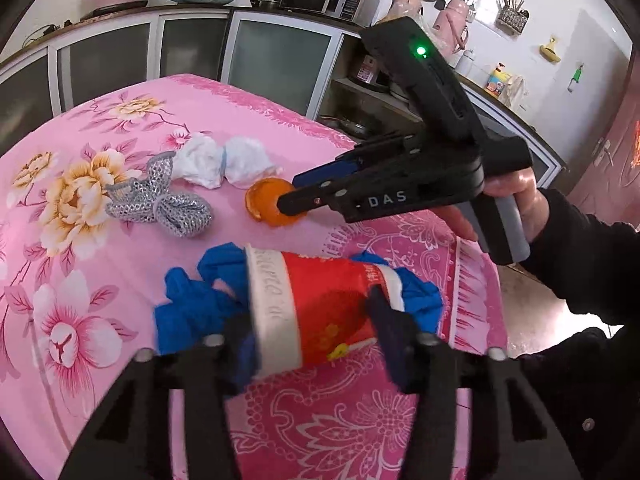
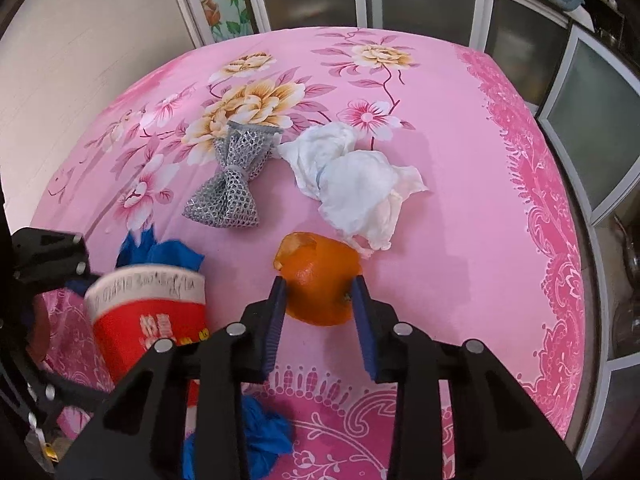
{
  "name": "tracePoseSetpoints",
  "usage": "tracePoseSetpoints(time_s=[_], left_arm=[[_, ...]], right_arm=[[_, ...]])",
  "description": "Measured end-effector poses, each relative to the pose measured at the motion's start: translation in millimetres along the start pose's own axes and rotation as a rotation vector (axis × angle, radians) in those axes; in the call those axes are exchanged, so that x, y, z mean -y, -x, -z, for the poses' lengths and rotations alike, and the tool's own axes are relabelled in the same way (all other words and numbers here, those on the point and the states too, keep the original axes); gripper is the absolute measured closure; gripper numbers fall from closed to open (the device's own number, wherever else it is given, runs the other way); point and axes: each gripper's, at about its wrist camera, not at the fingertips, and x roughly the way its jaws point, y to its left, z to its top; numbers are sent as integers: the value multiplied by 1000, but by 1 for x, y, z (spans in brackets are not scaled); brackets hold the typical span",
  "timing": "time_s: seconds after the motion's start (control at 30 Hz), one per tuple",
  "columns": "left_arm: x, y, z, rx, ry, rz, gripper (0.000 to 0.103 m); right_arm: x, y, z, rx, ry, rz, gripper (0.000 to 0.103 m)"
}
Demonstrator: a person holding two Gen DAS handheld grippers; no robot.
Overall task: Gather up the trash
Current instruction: 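Grasp the red paper cup with the left tool while the right tool grasps the orange peel, then carry red cup and orange peel over the yellow bin and open both tools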
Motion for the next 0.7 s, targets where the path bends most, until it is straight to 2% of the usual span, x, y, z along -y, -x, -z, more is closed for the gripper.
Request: tracePoseSetpoints(time_s=[0.07, 0.13, 0.33, 0.7], left_arm=[[-2, 3, 1, 15, 18, 16, 66], [-3, 8, 1, 37, 37, 42, 78], [-1, 21, -2, 83, 46, 45, 93], [4, 21, 4, 61, 23, 28, 95]], right_arm=[[-1, 0, 1, 10, -4, 5, 81], [-3, 1, 2, 15, 6, 14, 84], [-5, 4, 3, 19, 10, 18, 85], [-5, 2, 2, 25, -4, 14, 86]])
